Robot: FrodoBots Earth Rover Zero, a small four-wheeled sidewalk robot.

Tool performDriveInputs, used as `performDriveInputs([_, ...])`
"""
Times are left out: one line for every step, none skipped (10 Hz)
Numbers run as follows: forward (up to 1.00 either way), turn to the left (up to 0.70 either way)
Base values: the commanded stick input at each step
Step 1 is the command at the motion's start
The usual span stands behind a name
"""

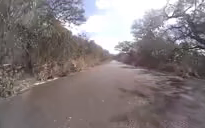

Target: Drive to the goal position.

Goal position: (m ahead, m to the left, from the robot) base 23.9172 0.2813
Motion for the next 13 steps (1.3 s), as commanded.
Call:
performDriveInputs([0.5, 0.0])
performDriveInputs([0.5, 0.0])
performDriveInputs([0.5, 0.0])
performDriveInputs([0.5, 0.0])
performDriveInputs([0.5, 0.0])
performDriveInputs([0.5, 0.0])
performDriveInputs([0.5, 0.0])
performDriveInputs([0.5, 0.0])
performDriveInputs([0.5, 0.0])
performDriveInputs([0.5, 0.0])
performDriveInputs([0.5, 0.0])
performDriveInputs([0.5, 0.0])
performDriveInputs([0.5, 0.0])
